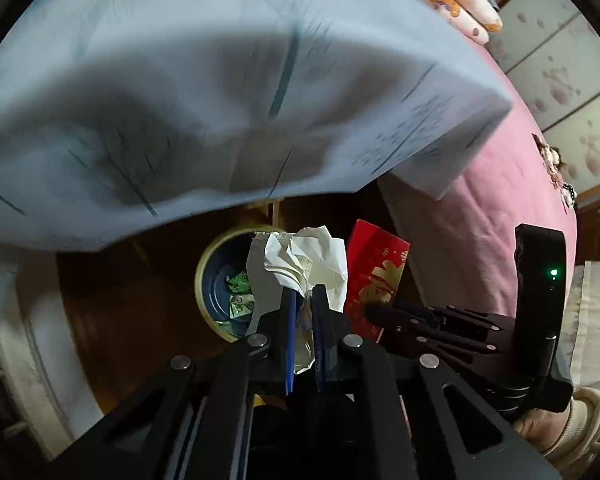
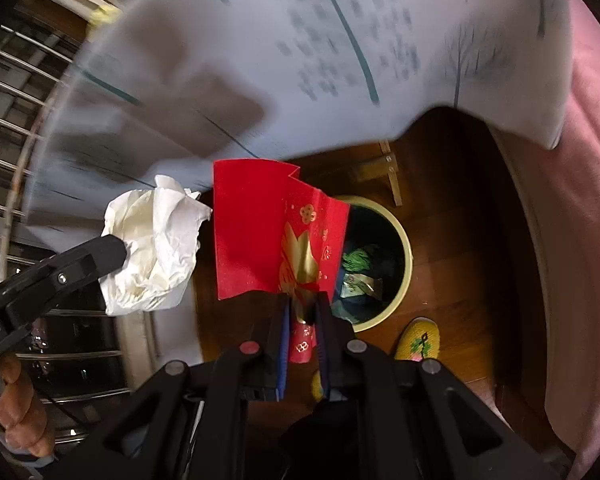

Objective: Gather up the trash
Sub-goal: 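Carry tissue and envelope over the bin and open both tools to drop them, then raise both tools back toward the table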

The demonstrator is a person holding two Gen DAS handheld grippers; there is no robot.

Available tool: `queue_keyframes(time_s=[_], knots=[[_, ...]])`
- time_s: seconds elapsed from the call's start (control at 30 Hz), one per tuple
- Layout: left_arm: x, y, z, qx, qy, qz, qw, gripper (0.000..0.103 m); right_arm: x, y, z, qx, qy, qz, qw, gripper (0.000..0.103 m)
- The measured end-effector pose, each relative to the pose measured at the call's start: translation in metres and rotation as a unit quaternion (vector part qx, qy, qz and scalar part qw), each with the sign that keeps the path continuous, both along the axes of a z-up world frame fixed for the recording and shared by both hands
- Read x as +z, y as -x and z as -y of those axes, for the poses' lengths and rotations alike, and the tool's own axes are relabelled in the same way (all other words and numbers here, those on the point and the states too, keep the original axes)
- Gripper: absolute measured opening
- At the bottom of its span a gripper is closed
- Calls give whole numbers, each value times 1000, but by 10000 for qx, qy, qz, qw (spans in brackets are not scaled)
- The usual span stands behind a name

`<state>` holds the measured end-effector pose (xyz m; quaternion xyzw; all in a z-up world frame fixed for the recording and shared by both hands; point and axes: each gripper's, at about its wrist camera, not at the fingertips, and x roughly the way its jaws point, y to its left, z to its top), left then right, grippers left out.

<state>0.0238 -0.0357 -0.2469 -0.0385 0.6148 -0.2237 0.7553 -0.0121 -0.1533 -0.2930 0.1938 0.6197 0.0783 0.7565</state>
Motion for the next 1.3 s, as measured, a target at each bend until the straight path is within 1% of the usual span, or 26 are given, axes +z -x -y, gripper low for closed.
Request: queue_keyframes(time_s=[0.07, 0.13, 0.17, 0.2, 0.3, 0.4, 0.43, 0.5, 0.53, 0.57, 0.6, 0.63, 0.67, 0.73, 0.9, 0.93, 0.97, 1.0, 1.13, 1.17, 1.3], knots=[[-21, -2, 1, 58, -16, -32, 10000, 5, -24, -4, 1, 33, 62, -65, 10000, 12], [-50, -5, 5, 144, -64, -86, 9998, 5, -49, -8, 1, 76, 86, -151, 9998, 12], [-58, -7, 5, 167, -81, -100, 9998, 5, -59, -9, 2, 90, 89, -174, 9998, 12], [-73, -9, 7, 209, -81, -128, 9997, 6, -71, -11, 2, 123, 102, -194, 9997, 12], [-102, -14, 11, 270, -101, -198, 9994, 6, -99, -12, -1, 252, 134, -239, 9993, 12], [-130, -17, 15, 309, -147, -231, 9991, 9, -119, -14, -2, 296, 144, -289, 9990, 14], [-139, -18, 16, 323, -189, -230, 9990, 14, -126, -15, -1, 286, 107, -305, 9991, 15], [-148, -19, 16, 362, -235, -215, 9988, 20, -135, -18, 0, 258, 117, -340, 9990, 17], [-153, -19, 16, 383, -263, -205, 9987, 27, -140, -19, 0, 252, 99, -355, 9990, 17], [-156, -19, 18, 387, -290, -205, 9986, 37, -143, -20, 0, 251, 93, -373, 9989, 18], [-159, -20, 17, 425, -350, -183, 9983, 43, -146, -22, 1, 249, 104, -386, 9989, 18], [-162, -21, 18, 461, -387, -155, 9981, 53, -147, -22, 1, 253, 129, -391, 9988, 18], [-166, -22, 18, 499, -416, -133, 9978, 58, -148, -23, 0, 258, 152, -398, 9988, 19], [-168, -24, 15, 588, -458, -145, 9971, 61, -149, -26, 3, 249, 149, -427, 9987, 20], [-165, -29, 8, 704, -567, -155, 9958, 61, -141, -31, -1, 212, 138, -359, 9990, 23], [-161, -30, 7, 722, -584, -149, 9956, 61, -138, -32, -1, 212, 133, -317, 9992, 25], [-157, -30, 5, 739, -597, -146, 9954, 61, -134, -32, -1, 216, 132, -282, 9993, 30], [-154, -31, 4, 757, -611, -153, 9951, 61, -130, -33, -1, 216, 129, -253, 9994, 32], [-133, -27, -3, 843, -681, -156, 9940, 63, -109, -36, -4, 203, 89, -144, 9997, 33], [-127, -27, -4, 866, -693, -139, 9937, 65, -103, -36, -6, 198, 101, -126, 9997, 33], [-96, -24, -13, 926, -701, -66, 9932, 68, -73, -35, -10, 169, 97, -44, 9998, 33]])
